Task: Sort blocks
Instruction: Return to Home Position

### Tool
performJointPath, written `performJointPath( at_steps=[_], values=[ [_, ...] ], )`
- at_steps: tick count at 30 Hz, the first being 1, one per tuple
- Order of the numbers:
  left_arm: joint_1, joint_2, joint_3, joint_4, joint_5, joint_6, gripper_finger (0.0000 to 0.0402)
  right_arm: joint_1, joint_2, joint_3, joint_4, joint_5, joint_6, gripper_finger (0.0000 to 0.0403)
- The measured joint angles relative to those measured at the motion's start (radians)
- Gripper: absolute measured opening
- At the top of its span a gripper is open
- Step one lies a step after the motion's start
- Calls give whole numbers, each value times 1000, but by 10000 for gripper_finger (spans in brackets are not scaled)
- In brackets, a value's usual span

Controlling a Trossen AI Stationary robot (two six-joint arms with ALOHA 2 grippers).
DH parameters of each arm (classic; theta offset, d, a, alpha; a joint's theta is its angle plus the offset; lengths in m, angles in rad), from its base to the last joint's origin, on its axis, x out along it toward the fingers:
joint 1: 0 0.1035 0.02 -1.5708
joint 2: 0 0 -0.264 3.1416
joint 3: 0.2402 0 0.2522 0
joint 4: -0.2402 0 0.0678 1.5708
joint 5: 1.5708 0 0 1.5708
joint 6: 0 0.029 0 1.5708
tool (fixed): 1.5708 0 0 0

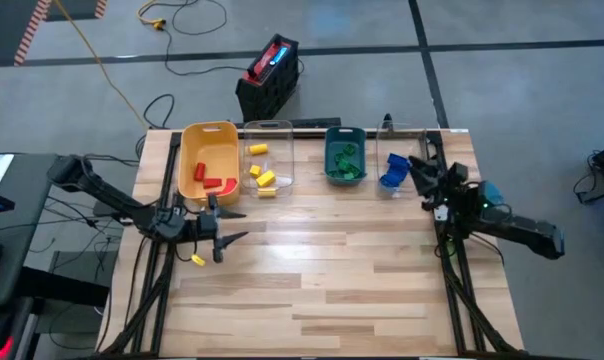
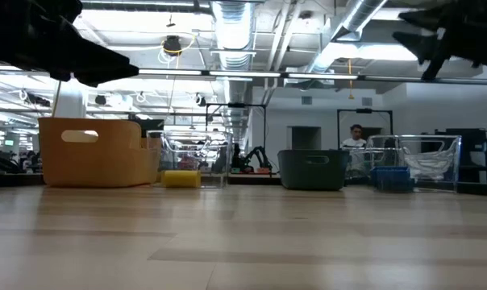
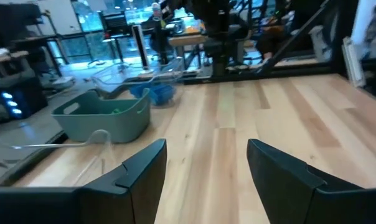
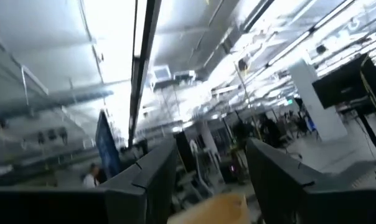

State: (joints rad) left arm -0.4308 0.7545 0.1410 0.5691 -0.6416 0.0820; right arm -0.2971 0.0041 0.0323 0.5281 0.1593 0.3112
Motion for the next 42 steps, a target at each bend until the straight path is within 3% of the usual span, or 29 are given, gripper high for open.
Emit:
performJointPath(
  at_steps=[7, 14, 21, 25, 28, 31, 37, 42],
  values=[
    [-64, 24, -4, 17, -79, 37, 177, 74, -1, -24, -5, -1, -90, 207],
    [-98, 22, -125, 212, -66, 71, 135, 172, -2, -24, -17, -1, -284, 207],
    [-100, -6, -123, 135, -11, 107, 114, 199, -1, -24, -96, 0, -313, 207],
    [-77, -55, -124, -48, -13, -11, 106, 199, 3, -24, -180, -1, -312, 207],
    [-58, -127, -124, -171, 78, -85, 97, 199, 3, -24, -255, -1, -271, 207],
    [-53, -215, -124, -233, 184, -66, 88, 199, 3, -24, -329, -1, -174, 207],
    [-53, -342, -126, -272, 229, -21, 83, 199, 3, -25, -472, 0, -119, 207],
    [-53, -372, -126, -274, 230, -18, 83, 199, 8, -24, -480, -4, -118, 207]
  ],
)
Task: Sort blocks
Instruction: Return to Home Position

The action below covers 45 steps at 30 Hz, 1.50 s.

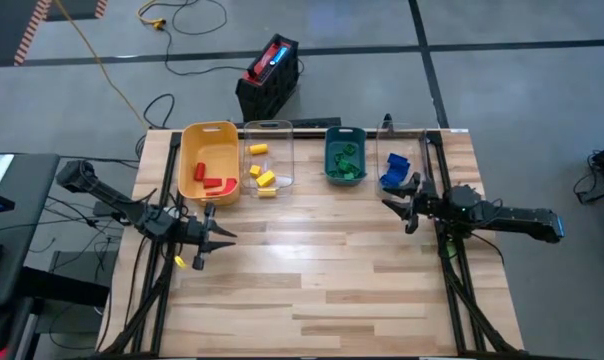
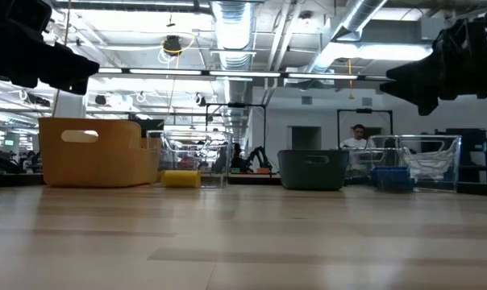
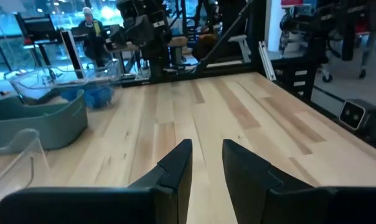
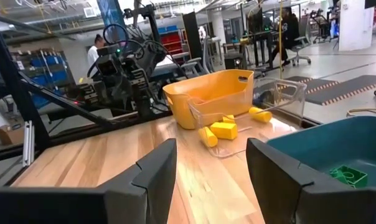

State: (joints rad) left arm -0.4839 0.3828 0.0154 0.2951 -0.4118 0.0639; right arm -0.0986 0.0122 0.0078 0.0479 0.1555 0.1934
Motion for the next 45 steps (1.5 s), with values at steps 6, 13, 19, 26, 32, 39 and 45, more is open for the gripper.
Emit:
performJointPath(
  at_steps=[6, 13, 19, 26, 32, 39, 45],
  values=[
    [0, 3, 0, -15, 1, -66, 83, 0, 0, 0, -2, 0, 0, 207],
    [0, 3, -1, -97, 1, -26, 83, 0, 0, 0, -6, 0, 0, 207],
    [0, 3, -1, -196, 1, -16, 83, 0, 0, 0, -8, 1, 0, 207],
    [0, 4, 4, -224, 5, -16, 83, 0, 0, 0, -9, 1, -1, 207],
    [0, 3, 4, -229, 4, -16, 83, 0, 0, 0, -10, 2, -1, 207],
    [0, 3, 4, -231, 4, -16, 83, 0, 0, 0, -10, 2, -1, 207],
    [0, 3, 4, -232, 2, -16, 83, 0, 0, 0, -10, 2, -1, 207]
  ],
)
